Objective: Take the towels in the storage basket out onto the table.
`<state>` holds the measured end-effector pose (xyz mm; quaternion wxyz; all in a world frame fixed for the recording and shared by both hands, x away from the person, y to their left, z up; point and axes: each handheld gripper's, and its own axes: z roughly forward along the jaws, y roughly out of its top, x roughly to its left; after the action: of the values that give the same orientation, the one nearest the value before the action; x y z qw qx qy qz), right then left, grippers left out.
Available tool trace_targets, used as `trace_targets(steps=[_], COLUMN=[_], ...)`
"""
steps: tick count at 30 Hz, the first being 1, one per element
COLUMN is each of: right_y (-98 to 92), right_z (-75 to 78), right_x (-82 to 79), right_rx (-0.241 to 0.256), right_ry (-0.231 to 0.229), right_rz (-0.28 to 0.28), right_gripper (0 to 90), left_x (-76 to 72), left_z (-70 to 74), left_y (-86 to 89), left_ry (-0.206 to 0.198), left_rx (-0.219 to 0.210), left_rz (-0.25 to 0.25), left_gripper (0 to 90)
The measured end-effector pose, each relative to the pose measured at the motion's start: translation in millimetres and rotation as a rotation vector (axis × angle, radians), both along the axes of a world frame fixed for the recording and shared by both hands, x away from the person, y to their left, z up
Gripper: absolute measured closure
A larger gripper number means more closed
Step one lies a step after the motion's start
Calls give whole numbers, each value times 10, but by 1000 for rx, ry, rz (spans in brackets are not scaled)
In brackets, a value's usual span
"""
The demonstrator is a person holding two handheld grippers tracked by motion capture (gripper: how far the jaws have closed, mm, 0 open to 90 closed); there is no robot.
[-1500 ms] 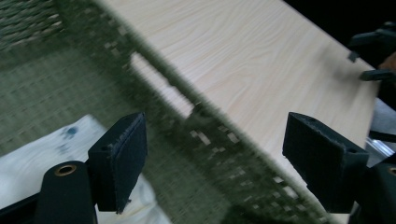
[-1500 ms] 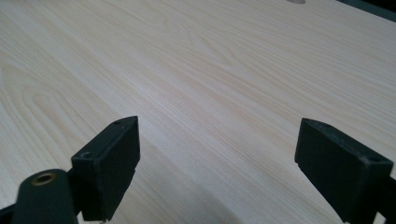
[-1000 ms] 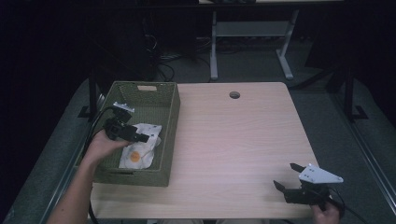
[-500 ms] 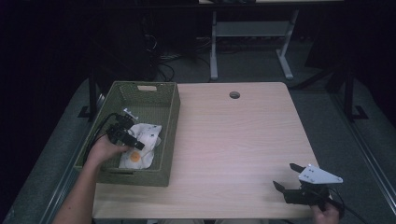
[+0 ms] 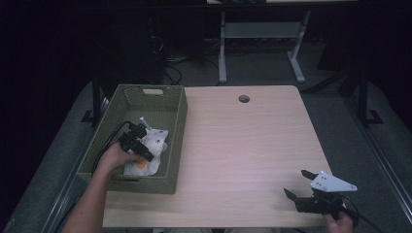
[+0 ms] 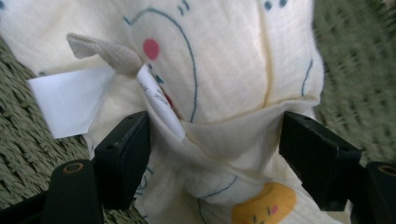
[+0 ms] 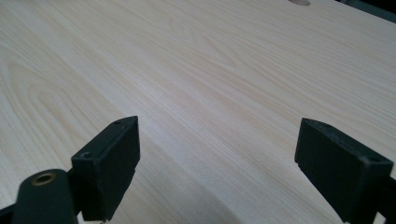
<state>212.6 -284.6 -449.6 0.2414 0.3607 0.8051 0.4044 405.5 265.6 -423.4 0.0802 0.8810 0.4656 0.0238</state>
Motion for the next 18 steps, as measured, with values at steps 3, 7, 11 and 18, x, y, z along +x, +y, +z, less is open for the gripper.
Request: trace_targets(steps=[3, 7, 11, 18], right_y=[7, 3, 5, 8], right_z=[12, 10, 14, 14], right_x=[-10, -9, -13, -15], right_rx=[-3, -3, -1, -1], right_ry=[-8, -8, -8, -10], right_rz=[0, 1, 3, 6], right_gripper=[137, 137, 137, 137], left_x=[-3, -14, -3, 20], left_z=[-42, -60, -54, -18], left_y=[-38, -82, -99, -80], left_ry=[7, -17, -9, -1], left_rx=[34, 87, 98, 109], left_rz=[-16, -31, -15, -26], left_gripper=[260, 325, 366, 530])
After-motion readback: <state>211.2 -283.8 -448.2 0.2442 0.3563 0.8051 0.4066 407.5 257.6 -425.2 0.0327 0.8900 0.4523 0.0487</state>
